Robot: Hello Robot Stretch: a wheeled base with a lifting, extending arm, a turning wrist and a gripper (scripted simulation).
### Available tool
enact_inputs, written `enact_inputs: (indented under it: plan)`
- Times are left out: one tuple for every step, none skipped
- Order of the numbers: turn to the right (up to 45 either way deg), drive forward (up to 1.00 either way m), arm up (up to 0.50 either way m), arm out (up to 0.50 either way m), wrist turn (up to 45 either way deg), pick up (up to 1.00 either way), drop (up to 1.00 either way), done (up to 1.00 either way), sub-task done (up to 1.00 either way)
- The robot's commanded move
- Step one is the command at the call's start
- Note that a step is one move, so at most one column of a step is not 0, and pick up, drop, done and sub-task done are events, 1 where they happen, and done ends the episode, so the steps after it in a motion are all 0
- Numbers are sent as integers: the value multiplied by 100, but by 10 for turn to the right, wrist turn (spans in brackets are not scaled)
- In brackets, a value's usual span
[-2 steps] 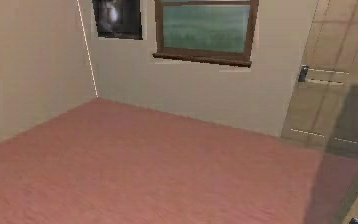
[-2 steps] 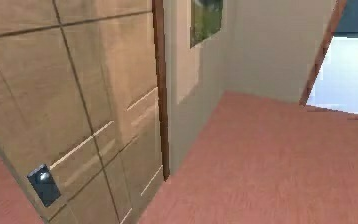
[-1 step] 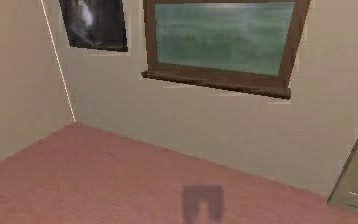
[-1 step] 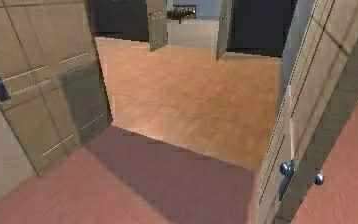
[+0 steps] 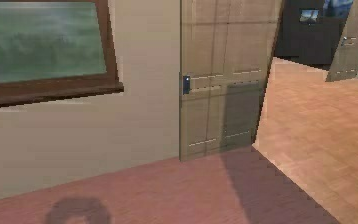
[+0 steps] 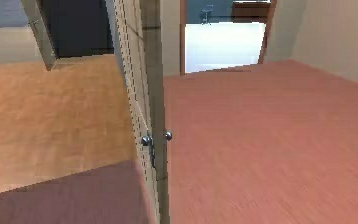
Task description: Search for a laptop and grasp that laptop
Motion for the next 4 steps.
enact_inputs:
  plan:
    - [210, 0, 0, 0, 0, 0, 0, 0, 0]
    - [0, 50, 0, 0, 0, 0, 0, 0, 0]
    - [300, 0, 0, 0, 0, 0, 0, 0, 0]
    - [0, 100, 0, 0, 0, 0, 0, 0, 0]
